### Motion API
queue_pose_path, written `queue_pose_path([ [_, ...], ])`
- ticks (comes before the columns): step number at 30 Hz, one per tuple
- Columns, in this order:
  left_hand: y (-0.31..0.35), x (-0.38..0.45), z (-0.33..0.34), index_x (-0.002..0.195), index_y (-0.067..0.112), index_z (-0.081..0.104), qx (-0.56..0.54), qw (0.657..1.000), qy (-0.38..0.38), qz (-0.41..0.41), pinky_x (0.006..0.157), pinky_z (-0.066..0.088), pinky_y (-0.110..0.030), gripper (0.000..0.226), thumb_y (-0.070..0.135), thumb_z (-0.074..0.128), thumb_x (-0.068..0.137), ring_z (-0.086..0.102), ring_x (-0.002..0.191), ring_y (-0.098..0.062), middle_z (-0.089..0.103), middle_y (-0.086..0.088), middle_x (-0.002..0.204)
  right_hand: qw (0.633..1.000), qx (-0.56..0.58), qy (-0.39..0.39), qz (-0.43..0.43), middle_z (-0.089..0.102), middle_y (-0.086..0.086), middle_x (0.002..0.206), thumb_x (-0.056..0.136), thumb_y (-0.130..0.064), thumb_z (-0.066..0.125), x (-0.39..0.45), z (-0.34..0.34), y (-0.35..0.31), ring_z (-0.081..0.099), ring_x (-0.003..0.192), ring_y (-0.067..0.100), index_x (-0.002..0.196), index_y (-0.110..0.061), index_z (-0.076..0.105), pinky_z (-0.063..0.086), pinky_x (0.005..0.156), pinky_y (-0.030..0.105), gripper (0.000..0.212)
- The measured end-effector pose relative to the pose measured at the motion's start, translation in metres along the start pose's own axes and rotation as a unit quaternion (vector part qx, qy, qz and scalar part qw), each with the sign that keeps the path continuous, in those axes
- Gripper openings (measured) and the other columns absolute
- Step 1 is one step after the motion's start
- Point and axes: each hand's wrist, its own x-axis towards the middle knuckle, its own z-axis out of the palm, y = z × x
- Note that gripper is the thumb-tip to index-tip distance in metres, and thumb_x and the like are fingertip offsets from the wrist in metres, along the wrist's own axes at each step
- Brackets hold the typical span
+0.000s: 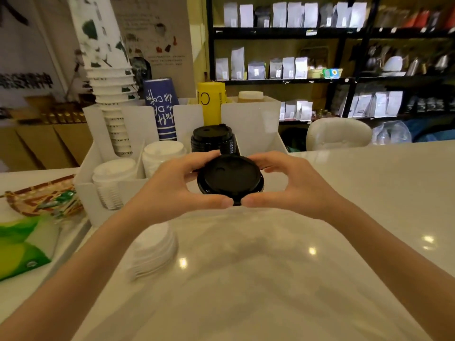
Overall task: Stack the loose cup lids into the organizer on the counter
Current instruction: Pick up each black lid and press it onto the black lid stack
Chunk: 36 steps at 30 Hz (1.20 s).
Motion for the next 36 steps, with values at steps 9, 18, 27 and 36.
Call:
queue_pose_path([
  [9, 0.001, 0.045, -0.025, 0.118, 0.026, 0.053, -0.049, 0.991, 0.126, 0.004, 0.099, 0.043, -0.029, 0.071, 0.035, 0.071, 0.051, 0.054, 0.113, -0.009, 0.059, 0.004, 0.120, 0.994, 0.034, 0.106, -0.020, 0.061, -0.012, 0.107, 0.063, -0.043, 0.074, 0.061, 0.000, 0.004, 0.053, 0.098, 0.002, 0.116, -0.024, 0.056, 0.039, 0.080, 0.011, 0.059],
  [18, -0.028, 0.076, -0.025, 0.124, 0.027, 0.050, -0.034, 0.985, 0.170, -0.011, 0.103, 0.042, -0.042, 0.058, 0.034, 0.069, 0.070, 0.054, 0.116, -0.015, 0.059, 0.003, 0.126, 0.988, 0.052, 0.143, -0.035, 0.057, -0.011, 0.111, 0.067, -0.039, 0.074, 0.108, 0.015, 0.015, 0.050, 0.104, 0.007, 0.121, -0.025, 0.050, 0.032, 0.071, -0.006, 0.060],
  [27, -0.040, 0.087, -0.021, 0.127, 0.026, 0.043, 0.040, 0.985, 0.162, -0.038, 0.083, 0.034, -0.009, 0.051, 0.026, 0.060, 0.079, 0.043, 0.112, -0.004, 0.046, 0.018, 0.117, 0.993, 0.040, 0.113, -0.002, 0.053, -0.002, 0.130, 0.069, -0.047, 0.069, 0.121, 0.028, 0.035, 0.046, 0.119, 0.013, 0.129, -0.023, 0.041, 0.037, 0.095, 0.026, 0.070],
  [36, -0.040, 0.087, -0.020, 0.132, 0.021, 0.038, 0.083, 0.980, 0.170, -0.054, 0.076, 0.037, -0.016, 0.054, 0.032, 0.055, 0.082, 0.050, 0.105, -0.011, 0.047, 0.016, 0.110, 0.995, 0.017, 0.098, -0.021, 0.047, -0.016, 0.106, 0.076, -0.043, 0.063, 0.118, 0.028, 0.032, 0.044, 0.103, 0.004, 0.125, -0.025, 0.044, 0.034, 0.084, 0.020, 0.055],
])
